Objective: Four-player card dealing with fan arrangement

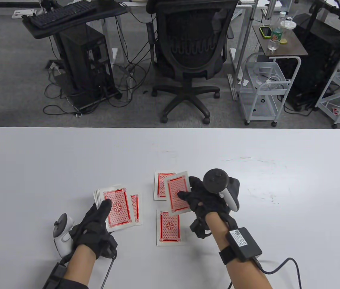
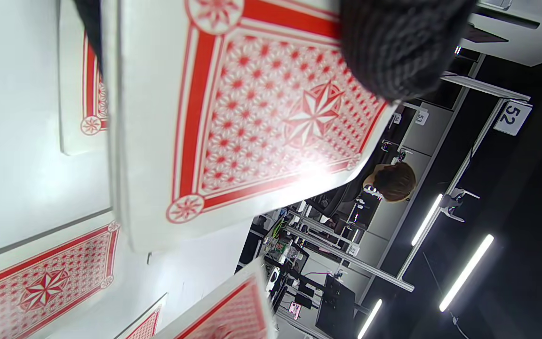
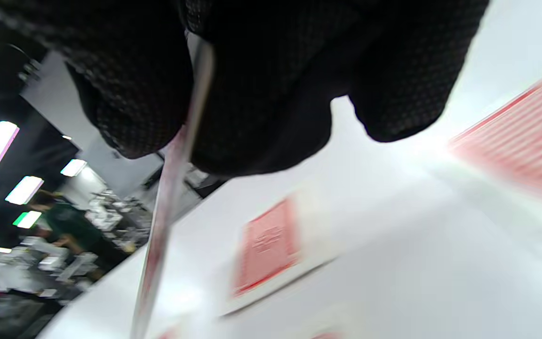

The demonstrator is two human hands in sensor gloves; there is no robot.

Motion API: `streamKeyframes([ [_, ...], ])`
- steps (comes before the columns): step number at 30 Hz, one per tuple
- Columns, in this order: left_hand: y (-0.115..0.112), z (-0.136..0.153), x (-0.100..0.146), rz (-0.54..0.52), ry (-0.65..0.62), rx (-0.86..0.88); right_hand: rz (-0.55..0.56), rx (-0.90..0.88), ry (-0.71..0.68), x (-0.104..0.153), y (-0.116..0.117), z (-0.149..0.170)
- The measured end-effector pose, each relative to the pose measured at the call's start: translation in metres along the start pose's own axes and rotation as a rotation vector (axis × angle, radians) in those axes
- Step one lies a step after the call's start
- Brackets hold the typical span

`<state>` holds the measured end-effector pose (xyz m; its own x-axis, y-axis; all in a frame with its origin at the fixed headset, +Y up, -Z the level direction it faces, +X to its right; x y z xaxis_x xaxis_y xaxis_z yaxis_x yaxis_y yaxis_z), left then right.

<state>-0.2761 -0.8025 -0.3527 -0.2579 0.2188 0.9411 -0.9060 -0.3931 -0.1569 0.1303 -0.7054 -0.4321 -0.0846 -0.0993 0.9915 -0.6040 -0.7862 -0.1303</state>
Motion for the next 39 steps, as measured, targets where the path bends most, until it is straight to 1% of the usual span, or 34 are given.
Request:
streamKeyframes([
  [4, -0.001, 0.001, -0.001, 0.005, 0.010, -0.012, 0.042, 0.217, 0.092, -0.006, -0.008, 0.042],
  [7, -0.001, 0.001, -0.001, 0.001, 0.017, -0.022, 0.061, 0.426, 0.176, -0.011, -0.006, 0.068],
  [8, -0.002, 0.001, 0.000, 0.000, 0.017, -0.023, 0.057, 0.476, 0.189, -0.012, -0.004, 0.071],
  [11, 0.001, 0.000, 0.000, -0.008, 0.016, -0.020, 0.005, 0.737, 0.205, -0.015, 0.008, 0.079],
  [12, 0.002, 0.000, 0.001, -0.015, 0.014, -0.016, -0.006, 0.795, 0.204, -0.015, 0.010, 0.081],
  [13, 0.003, 0.000, 0.001, -0.016, 0.015, -0.015, -0.021, 0.808, 0.220, -0.015, 0.010, 0.081],
  [15, 0.003, 0.000, 0.001, -0.018, 0.015, -0.016, -0.015, 0.783, 0.224, -0.013, 0.005, 0.080],
  [17, 0.001, 0.000, 0.001, -0.018, 0.011, -0.011, 0.010, 0.708, 0.207, -0.009, -0.006, 0.072],
  [19, -0.001, 0.000, 0.001, -0.013, 0.007, -0.009, 0.016, 0.593, 0.171, -0.003, -0.013, 0.057],
  [21, -0.005, 0.002, 0.000, -0.002, 0.008, -0.001, -0.009, 0.437, 0.122, 0.006, -0.011, 0.036],
  [23, -0.010, 0.003, -0.002, 0.015, 0.012, 0.003, -0.043, 0.286, 0.057, 0.015, -0.003, 0.012],
  [24, -0.013, 0.004, -0.002, 0.022, 0.015, -0.002, -0.070, 0.173, 0.018, 0.021, 0.005, -0.003],
  [25, -0.016, 0.005, -0.002, 0.027, 0.017, -0.011, -0.100, 0.062, -0.034, 0.026, 0.014, -0.017],
  [26, -0.018, 0.006, -0.003, 0.033, 0.017, -0.018, -0.113, -0.019, -0.052, 0.030, 0.021, -0.026],
  [27, -0.021, 0.006, -0.003, 0.043, 0.020, -0.027, -0.137, -0.121, -0.061, 0.035, 0.032, -0.038],
  [28, -0.024, 0.007, -0.003, 0.056, 0.025, -0.033, -0.169, -0.212, -0.102, 0.040, 0.045, -0.049],
  [30, -0.028, 0.009, -0.003, 0.071, 0.033, -0.048, -0.198, -0.283, -0.121, 0.047, 0.063, -0.063],
  [31, -0.031, 0.010, -0.004, 0.079, 0.038, -0.053, -0.212, -0.286, -0.143, 0.051, 0.072, -0.070],
  [33, -0.036, 0.011, -0.004, 0.089, 0.036, -0.066, -0.220, -0.273, -0.155, 0.055, 0.082, -0.076],
  [35, -0.041, 0.012, -0.004, 0.099, 0.034, -0.091, -0.163, -0.299, -0.146, 0.058, 0.087, -0.078],
  [36, -0.044, 0.012, -0.004, 0.107, 0.038, -0.101, -0.160, -0.318, -0.126, 0.059, 0.090, -0.078],
  [37, -0.046, 0.013, -0.004, 0.108, 0.043, -0.105, -0.162, -0.335, -0.124, 0.060, 0.091, -0.078],
  [38, -0.046, 0.014, -0.003, 0.093, 0.049, -0.116, -0.140, -0.359, -0.110, 0.062, 0.090, -0.078],
  [39, -0.046, 0.014, -0.004, 0.100, 0.047, -0.109, -0.112, -0.349, -0.104, 0.062, 0.088, -0.077],
])
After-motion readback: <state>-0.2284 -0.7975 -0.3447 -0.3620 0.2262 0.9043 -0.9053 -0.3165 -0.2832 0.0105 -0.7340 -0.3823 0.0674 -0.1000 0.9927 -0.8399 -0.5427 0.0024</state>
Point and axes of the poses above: the tracker on the back of each hand, its own z axis roughly to the little-finger side, its own x axis roughly from the fingertips to the wrist, y = z × x, the point moved 2 cm from there along -x, roughly from the wrist to the fingertips, and after that the axes turned 14 degrees about z, right-handed, at the moved point
